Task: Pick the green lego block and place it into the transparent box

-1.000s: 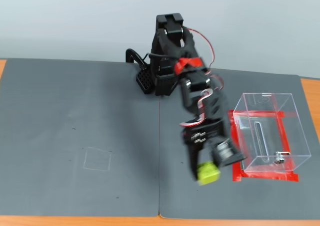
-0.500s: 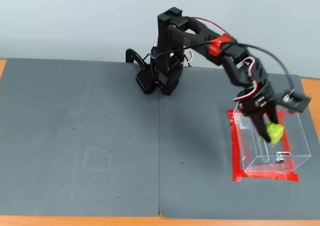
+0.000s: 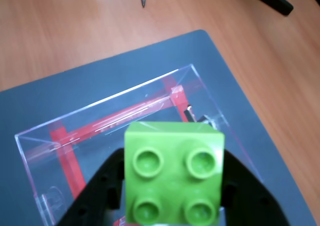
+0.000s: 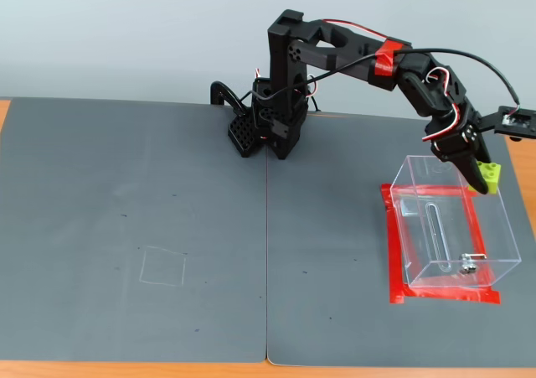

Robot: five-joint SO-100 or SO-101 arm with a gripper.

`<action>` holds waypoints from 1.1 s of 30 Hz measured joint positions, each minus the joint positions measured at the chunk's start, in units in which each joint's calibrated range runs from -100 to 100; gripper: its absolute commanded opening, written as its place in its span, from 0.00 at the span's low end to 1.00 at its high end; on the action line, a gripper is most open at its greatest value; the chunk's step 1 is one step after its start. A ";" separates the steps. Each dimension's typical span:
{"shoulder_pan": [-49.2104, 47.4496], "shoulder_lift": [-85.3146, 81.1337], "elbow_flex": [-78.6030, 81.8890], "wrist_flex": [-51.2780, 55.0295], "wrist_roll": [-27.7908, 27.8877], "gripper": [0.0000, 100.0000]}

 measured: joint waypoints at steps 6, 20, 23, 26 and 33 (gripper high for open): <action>-0.15 0.00 0.00 3.12 0.00 0.14; -0.22 0.00 0.00 3.21 -0.34 0.31; -0.22 0.00 0.00 3.21 -0.34 0.30; 0.29 0.00 0.00 3.21 -0.34 0.25; 3.46 0.00 0.00 3.21 -0.34 0.04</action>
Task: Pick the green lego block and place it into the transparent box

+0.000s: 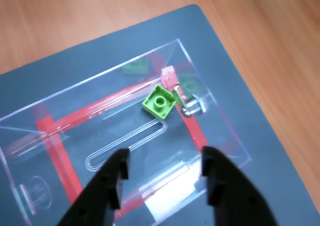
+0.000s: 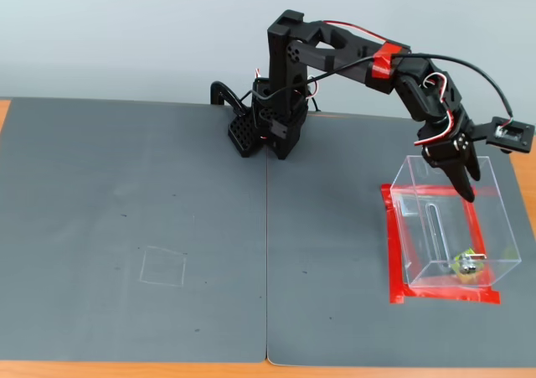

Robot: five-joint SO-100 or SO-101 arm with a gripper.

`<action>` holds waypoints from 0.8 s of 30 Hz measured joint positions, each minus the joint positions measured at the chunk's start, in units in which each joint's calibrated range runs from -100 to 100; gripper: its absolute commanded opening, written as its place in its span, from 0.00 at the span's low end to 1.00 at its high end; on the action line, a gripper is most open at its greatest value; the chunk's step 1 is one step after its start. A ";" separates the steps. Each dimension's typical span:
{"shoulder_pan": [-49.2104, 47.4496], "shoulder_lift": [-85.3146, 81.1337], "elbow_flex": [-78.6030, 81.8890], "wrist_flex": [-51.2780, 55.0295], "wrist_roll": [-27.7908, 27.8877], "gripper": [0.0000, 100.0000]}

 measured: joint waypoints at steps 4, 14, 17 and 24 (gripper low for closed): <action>3.32 -2.63 0.09 0.00 0.00 0.02; 14.81 -15.38 12.48 0.00 0.05 0.02; 19.31 -20.48 18.32 0.00 0.05 0.02; 30.14 -32.71 31.16 0.00 -0.05 0.02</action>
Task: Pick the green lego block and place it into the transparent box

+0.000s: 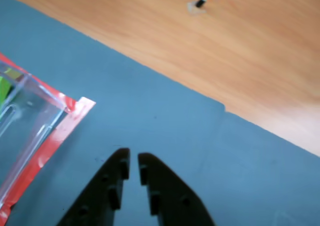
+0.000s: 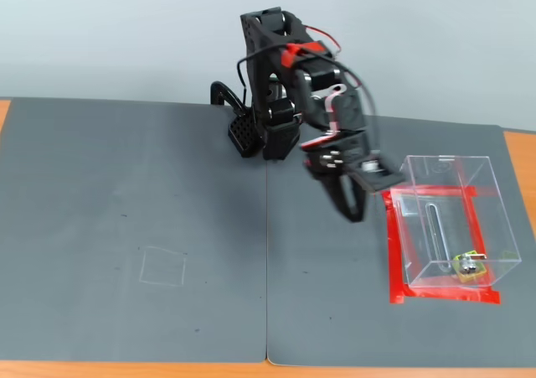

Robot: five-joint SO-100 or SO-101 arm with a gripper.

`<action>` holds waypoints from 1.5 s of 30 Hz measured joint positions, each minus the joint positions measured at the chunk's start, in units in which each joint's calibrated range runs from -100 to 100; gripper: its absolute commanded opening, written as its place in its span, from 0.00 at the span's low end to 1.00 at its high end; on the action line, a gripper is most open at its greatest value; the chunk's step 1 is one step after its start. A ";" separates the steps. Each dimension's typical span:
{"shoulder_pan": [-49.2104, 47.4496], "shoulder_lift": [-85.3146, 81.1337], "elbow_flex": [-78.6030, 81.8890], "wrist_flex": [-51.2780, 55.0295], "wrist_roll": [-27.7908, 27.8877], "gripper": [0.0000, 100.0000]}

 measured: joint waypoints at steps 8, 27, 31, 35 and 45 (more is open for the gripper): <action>6.56 -10.96 11.67 0.00 0.00 0.02; 16.36 -40.78 43.65 0.00 -0.05 0.02; 18.13 -44.94 48.32 0.00 -0.29 0.02; 17.83 -48.34 52.81 0.00 -0.20 0.02; 18.72 -54.04 60.26 0.09 -1.71 0.02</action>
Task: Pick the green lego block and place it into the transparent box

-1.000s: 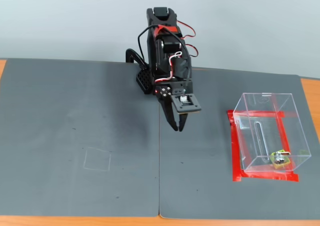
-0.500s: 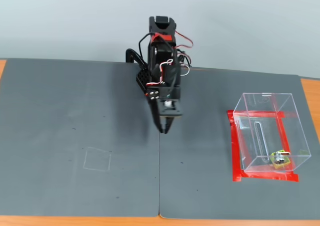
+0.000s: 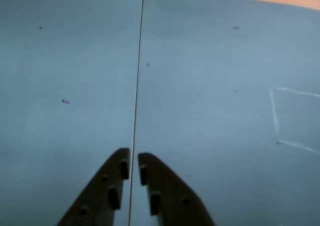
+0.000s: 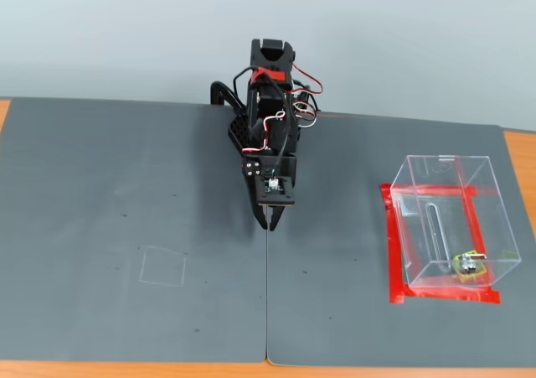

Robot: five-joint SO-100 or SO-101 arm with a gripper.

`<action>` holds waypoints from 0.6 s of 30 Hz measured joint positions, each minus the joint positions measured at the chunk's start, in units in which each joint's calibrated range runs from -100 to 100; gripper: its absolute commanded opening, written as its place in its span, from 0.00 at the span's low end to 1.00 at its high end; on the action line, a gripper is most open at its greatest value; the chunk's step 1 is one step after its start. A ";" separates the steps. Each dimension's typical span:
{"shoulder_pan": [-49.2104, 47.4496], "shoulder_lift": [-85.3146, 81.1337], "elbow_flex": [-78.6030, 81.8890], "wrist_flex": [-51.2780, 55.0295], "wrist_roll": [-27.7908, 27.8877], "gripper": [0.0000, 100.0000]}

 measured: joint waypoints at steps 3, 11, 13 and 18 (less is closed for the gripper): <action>-0.29 0.00 0.09 0.00 -1.90 0.02; 0.74 0.00 0.18 2.17 -2.64 0.02; 0.66 0.00 0.18 2.25 -2.64 0.02; 0.29 0.00 0.18 2.25 -2.64 0.02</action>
